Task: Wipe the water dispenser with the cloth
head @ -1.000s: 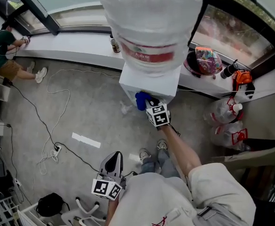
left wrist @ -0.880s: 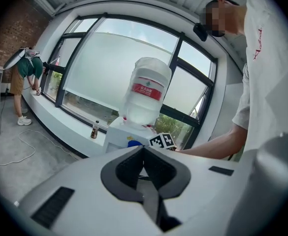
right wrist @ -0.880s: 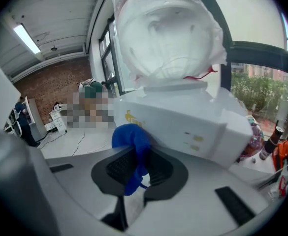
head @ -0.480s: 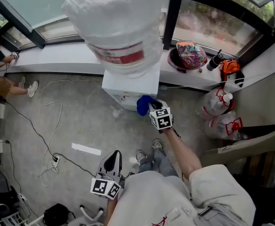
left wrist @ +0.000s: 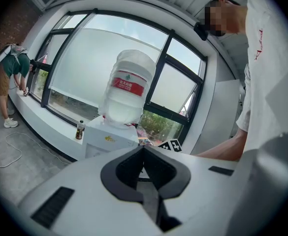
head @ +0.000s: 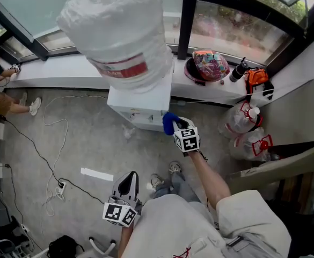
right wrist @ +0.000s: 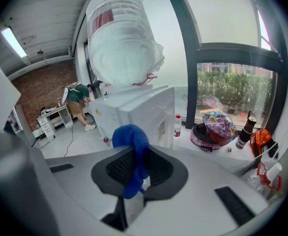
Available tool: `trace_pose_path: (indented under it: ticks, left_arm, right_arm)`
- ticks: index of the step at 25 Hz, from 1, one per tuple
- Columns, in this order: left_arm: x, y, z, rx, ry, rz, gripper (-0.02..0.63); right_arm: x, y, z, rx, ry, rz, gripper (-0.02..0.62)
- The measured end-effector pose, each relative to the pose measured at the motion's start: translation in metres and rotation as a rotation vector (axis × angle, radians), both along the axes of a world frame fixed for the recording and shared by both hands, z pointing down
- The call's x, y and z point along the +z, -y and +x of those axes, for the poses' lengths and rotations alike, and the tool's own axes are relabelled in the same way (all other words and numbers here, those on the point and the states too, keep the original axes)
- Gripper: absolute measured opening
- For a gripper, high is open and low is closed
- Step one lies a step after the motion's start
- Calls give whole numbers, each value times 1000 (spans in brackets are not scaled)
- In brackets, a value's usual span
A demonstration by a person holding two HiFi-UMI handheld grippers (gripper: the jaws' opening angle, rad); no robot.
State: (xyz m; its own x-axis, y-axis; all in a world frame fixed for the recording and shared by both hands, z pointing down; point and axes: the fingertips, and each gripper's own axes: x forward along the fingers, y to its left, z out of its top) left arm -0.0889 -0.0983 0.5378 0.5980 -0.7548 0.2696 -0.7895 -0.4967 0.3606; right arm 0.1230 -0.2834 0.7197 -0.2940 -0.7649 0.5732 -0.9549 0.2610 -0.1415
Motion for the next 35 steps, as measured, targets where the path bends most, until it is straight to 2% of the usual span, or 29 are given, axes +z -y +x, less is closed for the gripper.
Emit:
trace_pose_path:
  ticks: [6, 11, 20, 25, 31, 35]
  left_arm:
    - [-6, -1, 22, 3, 1, 17, 12]
    - [-8, 3, 32, -4, 0, 27, 12]
    - [-28, 25, 22, -26, -8, 102, 12]
    - [-45, 49, 10, -79, 6, 175, 12]
    - [-52, 39, 18, -93, 17, 185, 12]
    - [-48, 31, 28, -119, 10, 170, 12]
  right_arm:
    - [-18, -19, 12, -6, 15, 35, 54]
    - [-37, -28, 2, -72, -8, 86, 54]
    - [-135, -26, -29, -144, 32, 272, 54]
    - [-192, -4, -43, -194, 49, 413, 54]
    - [-222, -37, -44, -221, 85, 472, 54]
    - [-228, -70, -44, -250, 93, 477, 54]
